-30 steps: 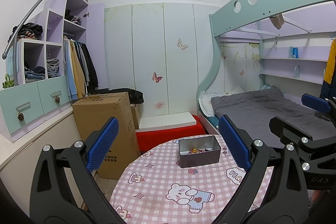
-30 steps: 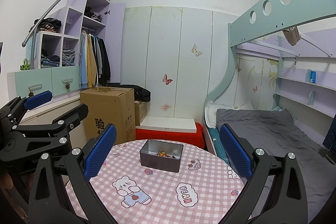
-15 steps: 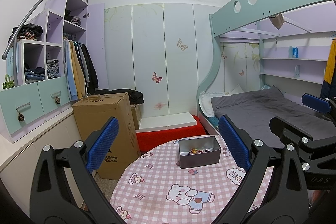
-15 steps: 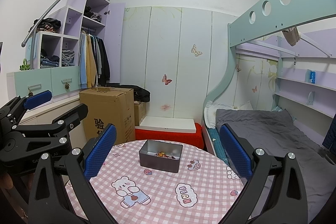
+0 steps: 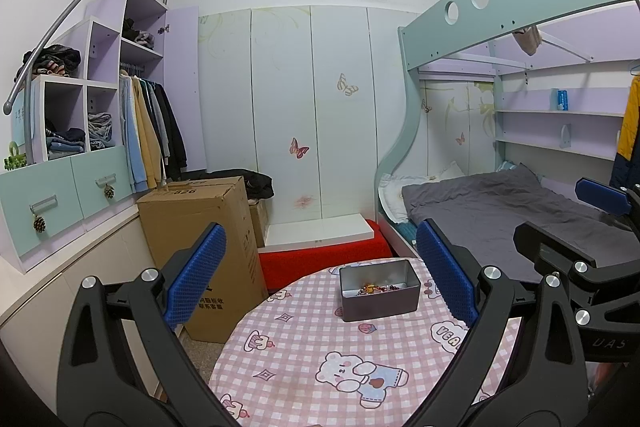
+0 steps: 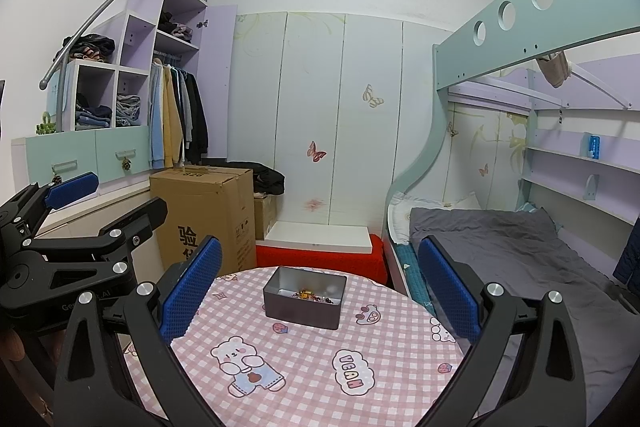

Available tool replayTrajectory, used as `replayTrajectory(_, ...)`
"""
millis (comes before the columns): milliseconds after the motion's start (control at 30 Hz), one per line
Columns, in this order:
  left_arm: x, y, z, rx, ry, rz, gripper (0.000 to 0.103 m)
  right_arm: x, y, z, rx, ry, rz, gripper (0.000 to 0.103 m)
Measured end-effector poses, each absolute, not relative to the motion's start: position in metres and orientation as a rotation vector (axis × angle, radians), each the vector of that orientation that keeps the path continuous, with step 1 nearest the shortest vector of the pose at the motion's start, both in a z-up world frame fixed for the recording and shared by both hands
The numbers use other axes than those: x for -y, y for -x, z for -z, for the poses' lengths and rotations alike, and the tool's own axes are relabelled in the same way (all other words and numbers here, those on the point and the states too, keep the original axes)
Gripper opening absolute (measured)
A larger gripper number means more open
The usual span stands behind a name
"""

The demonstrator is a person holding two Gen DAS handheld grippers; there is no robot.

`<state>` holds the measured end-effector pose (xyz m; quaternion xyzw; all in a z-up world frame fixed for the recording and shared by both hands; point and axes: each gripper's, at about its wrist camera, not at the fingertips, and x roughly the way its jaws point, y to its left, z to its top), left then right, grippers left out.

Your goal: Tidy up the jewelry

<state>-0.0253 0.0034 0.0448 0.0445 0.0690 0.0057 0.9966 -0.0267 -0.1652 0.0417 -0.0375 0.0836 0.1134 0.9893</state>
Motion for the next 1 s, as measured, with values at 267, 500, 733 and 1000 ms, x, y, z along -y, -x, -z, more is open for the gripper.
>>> replayTrajectory(267, -0.0048, 0.0252, -0.0444, -0.138, -0.091, -0.013, 0.094, 0.1661, 0.0270, -0.0416, -0.168, 0.075, -0.227, 0.095)
replayTrajectory(500, -0.0054, 0.0252, -0.0442, -0.138, -0.091, -0.013, 0.094, 0.1664, 0.0272, -0.0415, -0.169, 0.075, -0.226, 0.095)
replayTrajectory(733, -0.0064, 0.0252, -0.0442, -0.139, -0.093, -0.013, 0.094, 0.1666, 0.0268, -0.0419, -0.168, 0.075, -0.226, 0.095)
replayTrajectory(1000, -0.0073, 0.0252, -0.0443, -0.139, -0.093, -0.013, 0.094, 0.1703, 0.0277, -0.0407, -0.169, 0.075, -0.224, 0.095)
